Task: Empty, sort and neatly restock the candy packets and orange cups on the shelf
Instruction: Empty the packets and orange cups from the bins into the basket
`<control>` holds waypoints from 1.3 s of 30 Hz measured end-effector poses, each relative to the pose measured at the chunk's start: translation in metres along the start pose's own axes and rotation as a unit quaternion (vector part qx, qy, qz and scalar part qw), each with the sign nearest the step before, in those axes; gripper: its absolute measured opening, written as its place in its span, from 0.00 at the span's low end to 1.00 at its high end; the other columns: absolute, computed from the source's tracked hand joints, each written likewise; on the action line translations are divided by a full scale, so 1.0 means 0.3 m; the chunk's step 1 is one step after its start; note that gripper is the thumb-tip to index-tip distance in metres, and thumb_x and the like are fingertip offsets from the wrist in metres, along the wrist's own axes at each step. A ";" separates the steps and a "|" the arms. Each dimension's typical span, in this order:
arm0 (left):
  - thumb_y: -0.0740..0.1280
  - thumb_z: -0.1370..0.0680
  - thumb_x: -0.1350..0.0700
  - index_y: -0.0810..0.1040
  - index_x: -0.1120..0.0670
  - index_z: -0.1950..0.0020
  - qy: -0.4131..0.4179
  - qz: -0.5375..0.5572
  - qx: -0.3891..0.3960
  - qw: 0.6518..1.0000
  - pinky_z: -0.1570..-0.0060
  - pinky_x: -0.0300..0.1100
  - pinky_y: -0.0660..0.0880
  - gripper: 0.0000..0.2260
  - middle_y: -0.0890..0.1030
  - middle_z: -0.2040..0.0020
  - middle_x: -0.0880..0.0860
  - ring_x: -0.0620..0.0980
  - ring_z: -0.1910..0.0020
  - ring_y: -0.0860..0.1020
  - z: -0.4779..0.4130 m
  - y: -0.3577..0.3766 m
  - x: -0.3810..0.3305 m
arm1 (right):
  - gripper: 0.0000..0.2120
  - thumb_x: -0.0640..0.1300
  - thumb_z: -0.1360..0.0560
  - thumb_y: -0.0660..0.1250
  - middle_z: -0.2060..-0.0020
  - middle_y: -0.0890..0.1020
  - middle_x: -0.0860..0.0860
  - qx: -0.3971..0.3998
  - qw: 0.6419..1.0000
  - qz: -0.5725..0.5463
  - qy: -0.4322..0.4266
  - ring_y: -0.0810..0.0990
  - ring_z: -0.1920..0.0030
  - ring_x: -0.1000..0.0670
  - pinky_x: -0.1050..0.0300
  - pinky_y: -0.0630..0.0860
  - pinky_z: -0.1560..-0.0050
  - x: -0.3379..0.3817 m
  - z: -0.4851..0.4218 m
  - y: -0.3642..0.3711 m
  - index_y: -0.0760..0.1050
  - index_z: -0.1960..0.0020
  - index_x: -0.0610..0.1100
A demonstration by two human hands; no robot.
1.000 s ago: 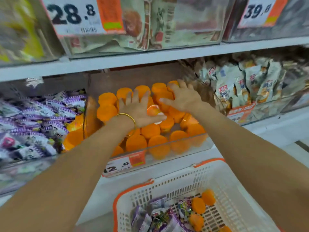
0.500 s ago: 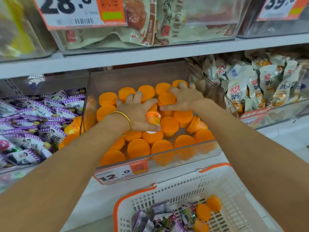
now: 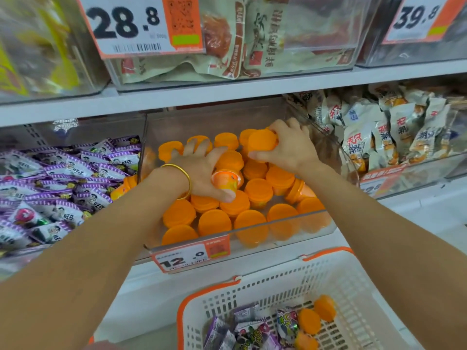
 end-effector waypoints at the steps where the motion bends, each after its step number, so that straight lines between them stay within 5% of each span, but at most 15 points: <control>1: 0.64 0.40 0.24 0.40 0.42 0.24 -0.023 0.000 0.006 1.000 0.32 0.64 0.52 0.54 0.42 0.22 0.53 0.60 0.24 0.42 0.010 0.001 0.016 | 0.34 0.64 0.35 0.72 0.41 0.70 0.44 -0.009 0.999 -0.052 0.006 0.67 0.38 0.39 0.43 0.68 0.39 0.002 0.003 -0.003 0.69 0.38 0.46; 4: 0.63 0.40 0.24 0.37 0.46 0.24 -0.087 0.017 0.036 0.995 0.32 0.64 0.53 0.56 0.42 0.23 0.56 0.61 0.24 0.45 0.046 0.014 0.050 | 0.30 0.62 0.33 0.72 0.48 0.74 0.49 0.027 0.972 -0.228 0.046 0.73 0.46 0.46 0.52 0.72 0.48 0.026 0.021 0.013 0.69 0.40 0.45; 7: 0.59 0.38 0.23 0.38 0.49 0.23 -0.123 0.018 0.032 0.992 0.31 0.62 0.54 0.55 0.43 0.23 0.59 0.63 0.25 0.48 0.071 0.024 0.041 | 0.29 0.61 0.31 0.71 0.49 0.72 0.51 0.032 0.961 -0.266 0.064 0.72 0.49 0.50 0.56 0.68 0.53 0.070 0.041 0.058 0.66 0.39 0.46; 10: 0.56 0.37 0.22 0.40 0.46 0.23 -0.126 0.004 0.020 0.992 0.31 0.61 0.52 0.51 0.41 0.23 0.58 0.63 0.25 0.48 0.088 0.046 0.023 | 0.33 0.61 0.30 0.71 0.51 0.73 0.51 0.035 0.941 -0.319 0.108 0.75 0.48 0.48 0.51 0.76 0.58 0.108 0.061 0.111 0.62 0.36 0.45; 14: 0.63 0.36 0.27 0.47 0.41 0.24 -0.101 0.118 0.001 0.988 0.31 0.60 0.57 0.46 0.37 0.24 0.57 0.64 0.26 0.45 0.106 0.061 0.011 | 0.40 0.56 0.31 0.73 0.39 0.72 0.47 0.053 0.883 -0.431 0.176 0.76 0.40 0.42 0.42 0.75 0.41 0.124 0.062 0.146 0.56 0.28 0.45; 19: 0.72 0.35 0.36 0.51 0.47 0.24 -0.106 0.177 -0.054 0.977 0.32 0.56 0.61 0.47 0.45 0.26 0.61 0.65 0.27 0.51 0.127 0.048 -0.003 | 0.36 0.59 0.30 0.71 0.34 0.72 0.48 0.118 0.833 -0.493 0.222 0.75 0.39 0.40 0.39 0.73 0.38 0.113 0.078 0.149 0.60 0.28 0.55; 29: 0.72 0.40 0.31 0.35 0.46 0.24 -0.137 0.187 0.019 0.972 0.33 0.58 0.63 0.60 0.50 0.25 0.60 0.65 0.27 0.54 0.065 0.051 0.019 | 0.39 0.64 0.27 0.64 0.31 0.68 0.49 0.139 0.881 -0.428 0.144 0.71 0.34 0.41 0.40 0.71 0.35 0.127 0.114 0.164 0.47 0.26 0.55; 32: 0.72 0.40 0.31 0.34 0.44 0.25 -0.125 0.167 0.044 0.977 0.35 0.56 0.65 0.59 0.53 0.25 0.61 0.65 0.29 0.59 0.049 0.036 0.022 | 0.38 0.63 0.28 0.66 0.34 0.71 0.47 0.160 0.860 -0.460 0.154 0.77 0.40 0.40 0.39 0.79 0.48 0.155 0.114 0.177 0.47 0.27 0.57; 35: 0.73 0.38 0.34 0.39 0.42 0.24 -0.104 0.175 0.034 0.979 0.36 0.54 0.66 0.55 0.57 0.27 0.63 0.64 0.31 0.63 0.044 0.038 0.018 | 0.35 0.58 0.26 0.67 0.37 0.71 0.47 0.167 0.830 -0.505 0.167 0.80 0.48 0.41 0.48 0.82 0.66 0.174 0.121 0.179 0.49 0.27 0.57; 39: 0.75 0.35 0.40 0.49 0.42 0.24 -0.078 0.241 -0.011 0.967 0.34 0.53 0.64 0.48 0.61 0.31 0.62 0.61 0.30 0.61 0.049 0.041 0.017 | 0.36 0.56 0.26 0.68 0.35 0.68 0.49 0.176 0.778 -0.571 0.193 0.79 0.52 0.43 0.44 0.83 0.61 0.166 0.119 0.167 0.50 0.26 0.58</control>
Point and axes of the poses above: each hand's wrist, its own z-axis away from the middle knuckle, its own y-axis out of the palm, x = y × z, the point moved 2 cm from there along -z, towards the middle knuckle
